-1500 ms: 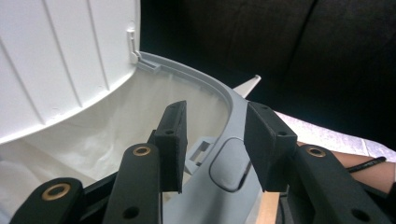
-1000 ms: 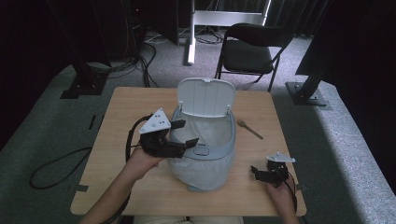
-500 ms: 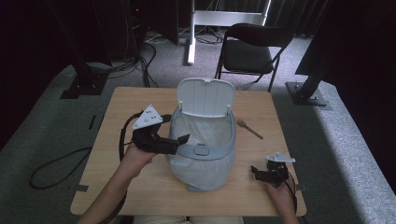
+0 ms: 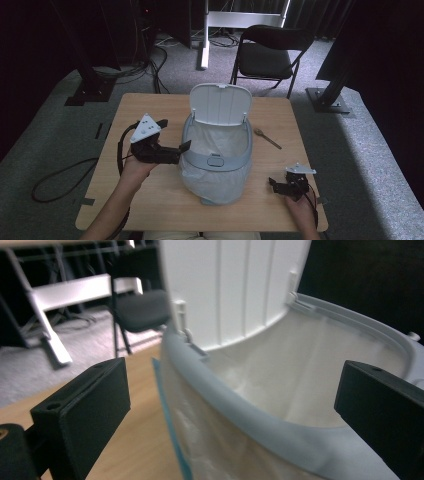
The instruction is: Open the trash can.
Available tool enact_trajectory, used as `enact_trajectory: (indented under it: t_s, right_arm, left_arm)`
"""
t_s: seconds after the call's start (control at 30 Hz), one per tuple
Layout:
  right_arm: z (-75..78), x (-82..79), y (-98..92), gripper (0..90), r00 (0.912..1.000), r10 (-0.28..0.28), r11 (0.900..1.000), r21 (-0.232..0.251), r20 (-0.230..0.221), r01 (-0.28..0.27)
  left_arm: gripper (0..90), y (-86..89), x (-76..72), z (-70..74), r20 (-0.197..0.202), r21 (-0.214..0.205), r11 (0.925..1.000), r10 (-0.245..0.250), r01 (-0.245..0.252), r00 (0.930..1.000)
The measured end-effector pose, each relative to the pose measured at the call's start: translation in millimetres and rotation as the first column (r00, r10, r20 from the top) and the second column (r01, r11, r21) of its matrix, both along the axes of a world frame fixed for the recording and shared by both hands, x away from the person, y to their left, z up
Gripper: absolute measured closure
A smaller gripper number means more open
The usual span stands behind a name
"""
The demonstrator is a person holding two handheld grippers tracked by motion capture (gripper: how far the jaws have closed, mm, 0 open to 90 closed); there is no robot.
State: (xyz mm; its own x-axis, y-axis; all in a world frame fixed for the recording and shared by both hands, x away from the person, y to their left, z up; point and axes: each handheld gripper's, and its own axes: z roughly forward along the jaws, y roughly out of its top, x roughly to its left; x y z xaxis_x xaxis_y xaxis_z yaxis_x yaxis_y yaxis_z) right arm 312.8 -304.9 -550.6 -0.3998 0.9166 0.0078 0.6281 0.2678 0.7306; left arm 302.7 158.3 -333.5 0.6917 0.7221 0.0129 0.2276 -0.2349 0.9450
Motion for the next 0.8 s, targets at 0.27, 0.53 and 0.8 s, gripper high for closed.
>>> enact_trajectory:
  t_s: [0.27, 0.53, 0.8]
  right_arm:
    - [0.0, 0.0, -0.1, 15.2, 1.0, -0.001, 1.0, 0.0, 0.0, 0.001]
    - [0.0, 0.0, -0.1, 15.1, 1.0, -0.002, 1.0, 0.001, -0.001, 0.002]
    - [0.2, 1.1, -1.6, 15.0, 0.9999, -0.011, 0.9999, 0.0, -0.004, 0.011]
  left_arm:
    - [1.6, 12.0, 1.7, -11.9, -0.018, 0.007, 0.999, 0.043, -0.043, 0.9989]
    - [1.5, 23.1, 2.8, -28.8, -0.036, 0.015, 0.9978, 0.066, -0.065, 0.9972]
    - [1.5, 44.7, 5.7, -56.1, -0.064, 0.015, 0.993, 0.118, -0.117, 0.991]
